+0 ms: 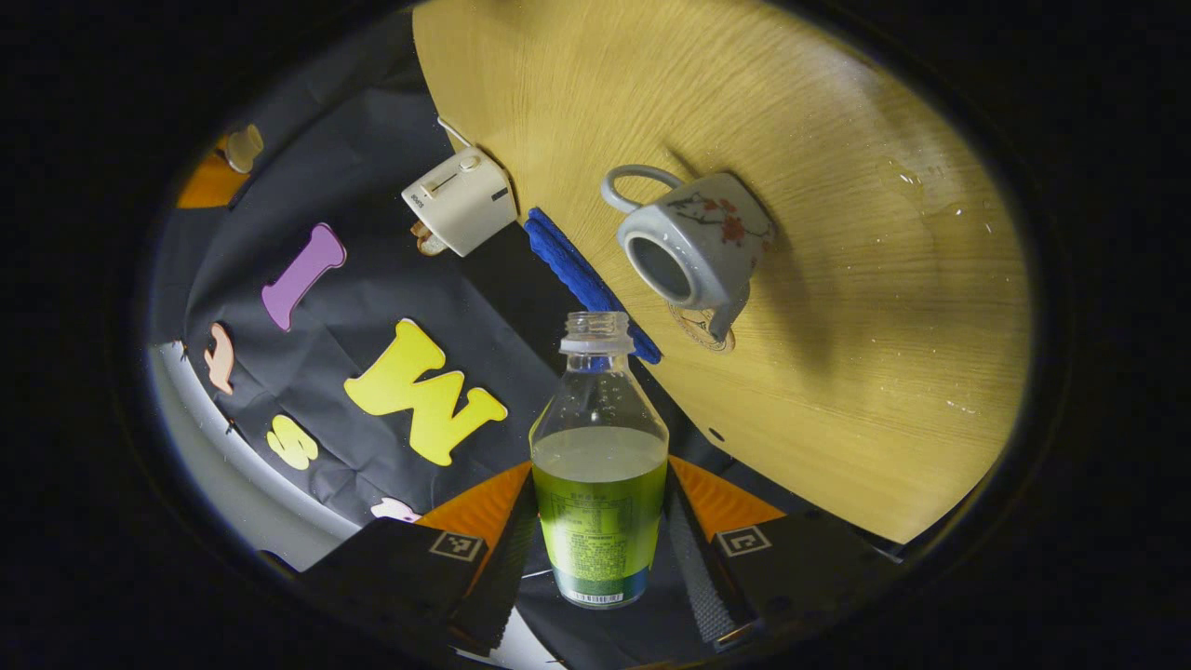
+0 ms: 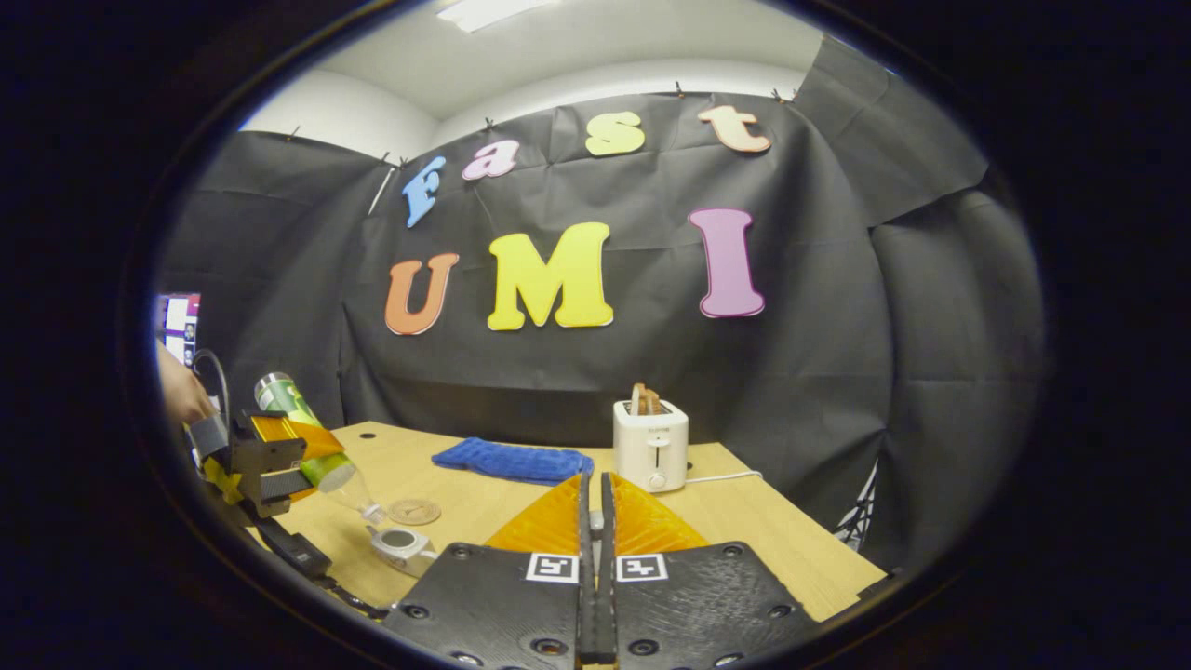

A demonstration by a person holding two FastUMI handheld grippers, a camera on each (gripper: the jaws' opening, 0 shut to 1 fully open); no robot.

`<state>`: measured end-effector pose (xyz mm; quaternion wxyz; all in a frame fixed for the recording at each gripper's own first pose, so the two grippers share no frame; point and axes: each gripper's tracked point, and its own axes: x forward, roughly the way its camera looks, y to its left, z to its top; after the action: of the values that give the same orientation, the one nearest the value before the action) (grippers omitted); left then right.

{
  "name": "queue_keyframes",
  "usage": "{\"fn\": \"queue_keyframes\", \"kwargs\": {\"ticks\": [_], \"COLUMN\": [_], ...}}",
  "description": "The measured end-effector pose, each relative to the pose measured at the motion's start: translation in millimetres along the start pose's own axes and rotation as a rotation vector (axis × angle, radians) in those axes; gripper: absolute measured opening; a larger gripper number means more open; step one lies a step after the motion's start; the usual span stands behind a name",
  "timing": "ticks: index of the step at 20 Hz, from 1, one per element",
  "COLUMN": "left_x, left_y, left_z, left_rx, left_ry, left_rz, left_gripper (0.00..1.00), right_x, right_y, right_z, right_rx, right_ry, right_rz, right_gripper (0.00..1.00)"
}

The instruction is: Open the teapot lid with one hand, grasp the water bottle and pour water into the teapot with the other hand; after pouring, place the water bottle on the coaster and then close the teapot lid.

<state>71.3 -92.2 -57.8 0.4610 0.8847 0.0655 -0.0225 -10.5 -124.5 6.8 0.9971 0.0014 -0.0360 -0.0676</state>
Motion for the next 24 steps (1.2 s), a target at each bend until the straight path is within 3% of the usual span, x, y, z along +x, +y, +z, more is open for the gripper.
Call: {"fn": "queue_keyframes", "kwargs": {"ticks": [8,11,14,17,21,24], "left_x": [10.5,14.7,16.3,20.5,51.4,76.2], "left_y": [-29.6,-21.1,-30.5,-4.6,23.5,36.1], "left_z": [15.5,7.0,4.2,-10.0,-36.2,-50.2], "left_rx": [-0.667,-1.044,-1.444,-1.771,-2.044,-2.132], "left_ry": [-0.112,-0.141,-0.151,-0.232,-0.295,-0.335], "left_rz": [-0.014,0.052,0.007,0.042,0.045,0.074], "left_gripper": [0.75,0.76,0.75,0.76,0.76,0.77], "right_x": [6.7,9.1,12.6,14.1,21.5,33.5], "right_y": [7.0,16.5,31.1,44.7,59.8,69.5], "right_z": [-12.8,-20.8,-32.2,-38.3,-37.4,-37.4], "right_rx": [-0.03,-0.045,-0.057,-0.044,0.013,0.039], "right_ry": [0.025,0.04,0.066,0.09,0.103,0.108], "right_rz": [-0.01,-0.003,0.024,0.043,0.056,0.078], "right_gripper": [0.0,0.0,0.0,0.0,0.0,0.0]}}
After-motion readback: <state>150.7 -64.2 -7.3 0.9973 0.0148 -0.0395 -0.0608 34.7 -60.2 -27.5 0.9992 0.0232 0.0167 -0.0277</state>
